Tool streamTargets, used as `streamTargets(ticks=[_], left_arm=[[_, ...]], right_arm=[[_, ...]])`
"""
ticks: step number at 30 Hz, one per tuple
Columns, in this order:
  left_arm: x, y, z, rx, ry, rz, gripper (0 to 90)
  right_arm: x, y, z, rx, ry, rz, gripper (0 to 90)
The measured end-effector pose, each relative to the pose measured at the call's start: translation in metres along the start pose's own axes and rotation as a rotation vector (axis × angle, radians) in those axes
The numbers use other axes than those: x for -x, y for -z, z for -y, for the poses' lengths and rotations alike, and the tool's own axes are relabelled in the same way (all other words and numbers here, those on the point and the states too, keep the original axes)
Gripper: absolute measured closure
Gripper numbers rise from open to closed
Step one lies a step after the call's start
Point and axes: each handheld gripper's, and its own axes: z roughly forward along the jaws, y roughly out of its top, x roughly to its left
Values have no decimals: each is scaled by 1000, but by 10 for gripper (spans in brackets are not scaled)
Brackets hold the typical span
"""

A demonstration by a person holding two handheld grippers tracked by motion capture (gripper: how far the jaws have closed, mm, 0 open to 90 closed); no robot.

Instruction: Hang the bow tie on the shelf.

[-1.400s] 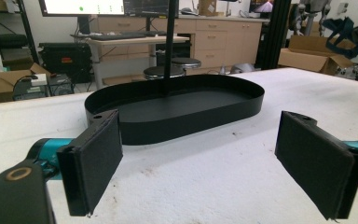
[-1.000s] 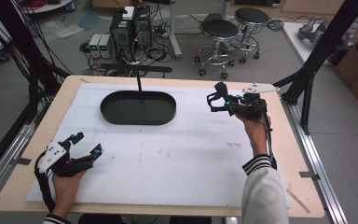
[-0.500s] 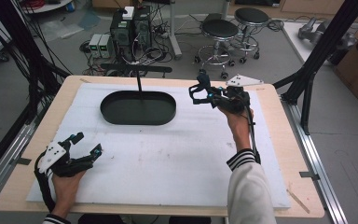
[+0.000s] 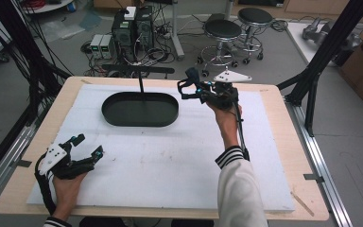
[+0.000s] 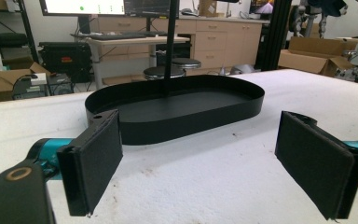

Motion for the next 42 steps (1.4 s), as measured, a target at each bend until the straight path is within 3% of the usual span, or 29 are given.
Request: streamTargets(ticks=[11, 21, 42], left_arm=[[0, 0, 0, 0, 2, 0, 152], [-1, 0, 0, 1, 5, -2, 152], [-1, 0, 0, 1, 9, -2, 152]], right_arm=[[-20, -30, -15, 16, 9, -24, 749], [-37, -63, -30, 4, 47, -1, 749], [-31, -86, -19, -9, 36, 164, 749]])
